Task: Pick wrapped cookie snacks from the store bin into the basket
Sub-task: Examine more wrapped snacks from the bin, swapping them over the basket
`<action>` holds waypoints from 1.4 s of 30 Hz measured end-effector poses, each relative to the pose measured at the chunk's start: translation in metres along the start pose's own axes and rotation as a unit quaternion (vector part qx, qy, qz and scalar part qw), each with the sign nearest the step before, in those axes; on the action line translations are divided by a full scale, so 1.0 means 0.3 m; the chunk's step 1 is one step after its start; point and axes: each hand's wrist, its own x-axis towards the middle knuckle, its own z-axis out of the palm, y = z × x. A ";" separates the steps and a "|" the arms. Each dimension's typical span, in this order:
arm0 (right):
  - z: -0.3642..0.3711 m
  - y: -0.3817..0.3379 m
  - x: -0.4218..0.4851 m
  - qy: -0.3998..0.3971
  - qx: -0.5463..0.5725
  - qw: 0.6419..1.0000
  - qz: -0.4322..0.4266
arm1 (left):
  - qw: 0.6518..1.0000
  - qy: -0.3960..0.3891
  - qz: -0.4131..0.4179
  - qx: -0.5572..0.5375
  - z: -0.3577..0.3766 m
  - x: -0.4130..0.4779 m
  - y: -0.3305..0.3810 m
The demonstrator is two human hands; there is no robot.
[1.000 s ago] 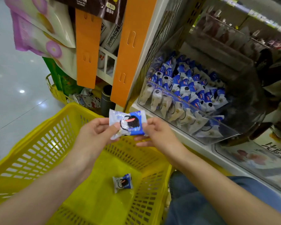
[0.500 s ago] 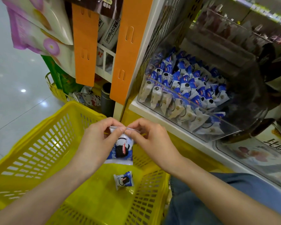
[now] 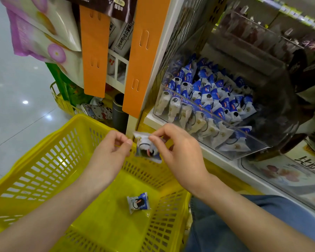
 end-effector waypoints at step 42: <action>0.049 -0.015 0.003 -0.093 0.227 0.952 0.180 | 0.986 -0.026 0.149 0.072 0.017 -0.017 -0.037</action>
